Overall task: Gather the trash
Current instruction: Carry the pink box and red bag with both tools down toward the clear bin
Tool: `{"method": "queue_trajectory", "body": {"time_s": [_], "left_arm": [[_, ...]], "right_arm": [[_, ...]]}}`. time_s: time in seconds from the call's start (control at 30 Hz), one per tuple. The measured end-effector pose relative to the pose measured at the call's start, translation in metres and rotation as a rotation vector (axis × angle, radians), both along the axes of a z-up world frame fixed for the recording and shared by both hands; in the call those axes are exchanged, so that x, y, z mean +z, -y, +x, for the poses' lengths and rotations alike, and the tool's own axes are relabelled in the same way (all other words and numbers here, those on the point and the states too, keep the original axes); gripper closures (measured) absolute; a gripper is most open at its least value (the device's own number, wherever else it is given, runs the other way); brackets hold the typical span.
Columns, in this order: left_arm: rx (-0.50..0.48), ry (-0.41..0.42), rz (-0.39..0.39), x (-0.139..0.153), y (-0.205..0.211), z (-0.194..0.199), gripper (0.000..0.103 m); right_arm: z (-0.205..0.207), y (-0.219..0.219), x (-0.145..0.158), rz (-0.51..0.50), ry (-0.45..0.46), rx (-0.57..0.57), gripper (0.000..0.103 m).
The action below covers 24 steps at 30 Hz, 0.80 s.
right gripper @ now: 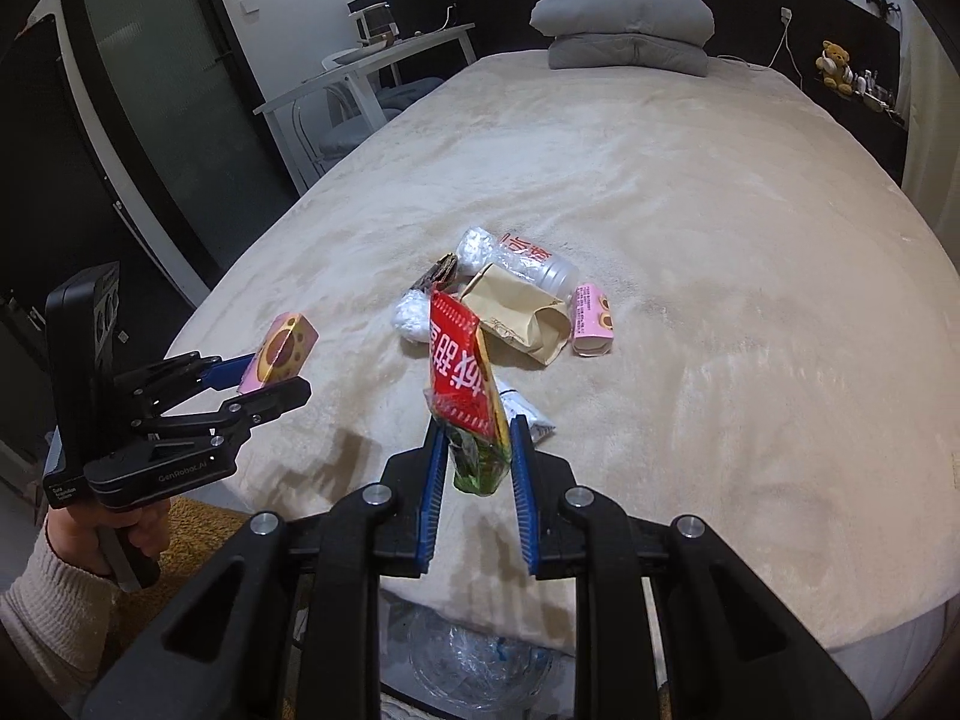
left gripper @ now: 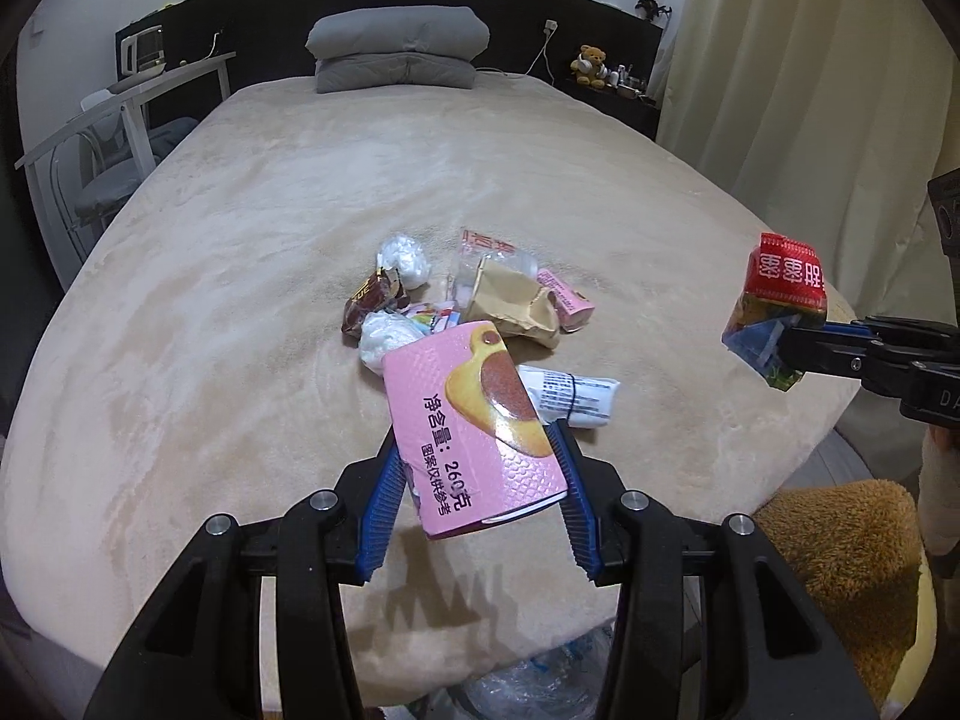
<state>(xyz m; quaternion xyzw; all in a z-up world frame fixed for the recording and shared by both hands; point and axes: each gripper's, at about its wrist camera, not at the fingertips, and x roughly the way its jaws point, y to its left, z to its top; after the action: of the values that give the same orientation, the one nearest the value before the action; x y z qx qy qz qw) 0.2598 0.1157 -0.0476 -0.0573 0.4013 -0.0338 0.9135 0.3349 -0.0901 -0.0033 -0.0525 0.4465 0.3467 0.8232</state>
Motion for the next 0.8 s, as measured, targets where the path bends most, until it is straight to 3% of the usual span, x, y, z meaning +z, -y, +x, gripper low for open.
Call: {"method": "queue_trajectory", "body": {"time_s": [0.4,0.8], "left_arm": [[-0.042,0.084,0.006,0.040,0.048,-0.080,0.057],[-0.078,0.111,0.016,0.044,0.085,-0.141,0.057]], "right_arm": [[-0.088,0.043,0.028,0.038,0.024,-0.034,0.081],[-0.157,0.070,0.033,0.058,0.050,-0.031,0.081]]}}
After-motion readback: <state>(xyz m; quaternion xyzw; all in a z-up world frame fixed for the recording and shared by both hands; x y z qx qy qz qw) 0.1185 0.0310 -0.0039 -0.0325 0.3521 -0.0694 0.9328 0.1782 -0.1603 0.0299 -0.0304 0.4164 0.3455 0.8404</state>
